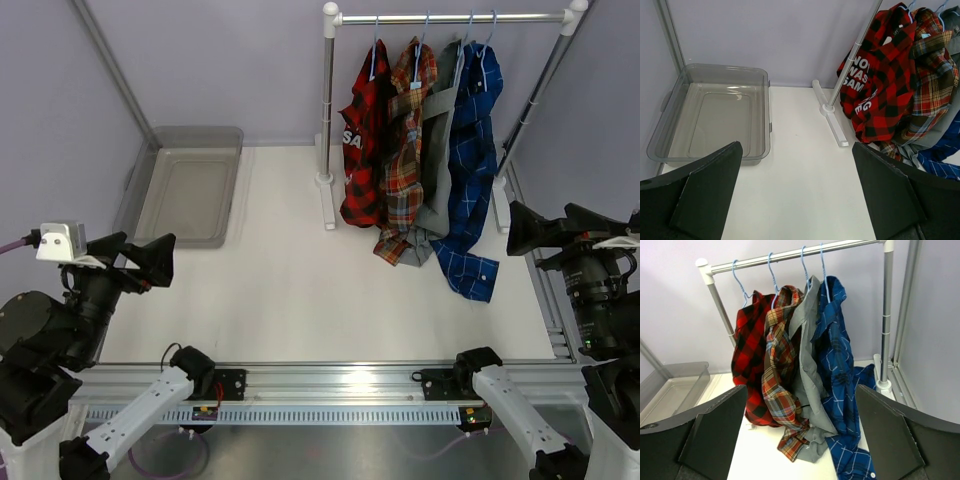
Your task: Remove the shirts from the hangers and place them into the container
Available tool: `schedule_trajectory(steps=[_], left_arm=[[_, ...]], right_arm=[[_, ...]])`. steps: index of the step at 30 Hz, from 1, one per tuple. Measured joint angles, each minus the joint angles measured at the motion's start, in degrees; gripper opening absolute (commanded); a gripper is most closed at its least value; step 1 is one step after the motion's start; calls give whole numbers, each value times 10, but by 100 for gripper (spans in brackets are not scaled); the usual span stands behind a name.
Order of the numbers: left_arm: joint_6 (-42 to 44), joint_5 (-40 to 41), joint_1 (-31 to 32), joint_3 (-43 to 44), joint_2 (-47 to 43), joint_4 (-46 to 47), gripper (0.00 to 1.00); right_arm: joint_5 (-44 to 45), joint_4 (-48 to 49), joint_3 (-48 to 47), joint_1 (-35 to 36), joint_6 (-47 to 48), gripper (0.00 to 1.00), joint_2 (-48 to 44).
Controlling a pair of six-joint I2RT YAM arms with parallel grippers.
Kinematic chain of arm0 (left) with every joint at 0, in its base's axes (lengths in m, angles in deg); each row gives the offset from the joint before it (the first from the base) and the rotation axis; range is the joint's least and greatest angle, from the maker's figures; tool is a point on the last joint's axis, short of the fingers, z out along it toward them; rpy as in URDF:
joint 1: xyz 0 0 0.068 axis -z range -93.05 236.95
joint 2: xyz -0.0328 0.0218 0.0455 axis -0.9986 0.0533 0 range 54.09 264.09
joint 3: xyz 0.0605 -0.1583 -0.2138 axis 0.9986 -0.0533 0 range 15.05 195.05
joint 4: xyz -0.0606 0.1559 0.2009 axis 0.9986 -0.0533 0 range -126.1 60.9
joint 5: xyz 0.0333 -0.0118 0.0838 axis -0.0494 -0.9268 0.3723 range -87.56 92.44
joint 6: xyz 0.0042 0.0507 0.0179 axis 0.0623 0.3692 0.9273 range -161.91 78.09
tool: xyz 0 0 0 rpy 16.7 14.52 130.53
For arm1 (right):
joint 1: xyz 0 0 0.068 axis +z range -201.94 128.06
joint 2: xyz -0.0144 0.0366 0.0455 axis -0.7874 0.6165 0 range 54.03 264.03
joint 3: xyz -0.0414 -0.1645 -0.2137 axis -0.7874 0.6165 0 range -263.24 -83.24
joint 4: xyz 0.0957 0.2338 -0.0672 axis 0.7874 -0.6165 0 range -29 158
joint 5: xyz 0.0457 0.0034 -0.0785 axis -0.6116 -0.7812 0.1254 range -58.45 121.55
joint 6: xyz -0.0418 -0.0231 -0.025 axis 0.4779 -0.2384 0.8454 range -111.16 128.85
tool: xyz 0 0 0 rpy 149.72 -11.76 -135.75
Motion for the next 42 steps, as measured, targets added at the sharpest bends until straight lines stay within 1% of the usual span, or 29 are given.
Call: schedule_trajectory(steps=[5, 9, 13, 16, 19, 22, 25, 29, 30, 31, 33, 34, 38, 42], left_arm=[[-9, -2, 0, -7, 9, 0, 99], [-20, -7, 0, -16, 27, 0, 99], [-33, -13, 0, -24, 48, 0, 99], [-43, -16, 0, -31, 63, 0, 99], [-55, -17, 0, -39, 80, 0, 99], [-64, -20, 0, -40, 103, -2, 99], [-75, -24, 0, -40, 125, -2, 99], [-88, -33, 0, -40, 143, -2, 99], [-90, -34, 0, -40, 143, -2, 99], [-91, -35, 0, -41, 143, -2, 99], [-94, -38, 0, -44, 138, -2, 99], [-96, -38, 0, -48, 133, -2, 99], [-101, -39, 0, -62, 107, -5, 99], [-105, -39, 0, -70, 84, -6, 99]], right_arm=[[-31, -2, 3, 0, -26, 100, 12], [-75, -19, 7, 0, -43, 100, 40], [-115, -40, 7, 0, -50, 100, 101], [-142, -39, 7, 0, -70, 99, 153], [-155, -32, -18, 8, -94, 99, 216], [-128, -23, -70, 52, -100, 100, 293], [-76, -12, -136, 111, -95, 99, 381], [4, 5, -224, 164, -91, 96, 492], [21, 10, -238, 170, -92, 95, 515], [35, 15, -252, 174, -93, 92, 536], [59, 23, -278, 176, -96, 88, 581], [70, 21, -296, 176, -99, 83, 603], [108, 22, -377, 176, -111, 79, 701], [125, 22, -431, 176, -118, 70, 775]])
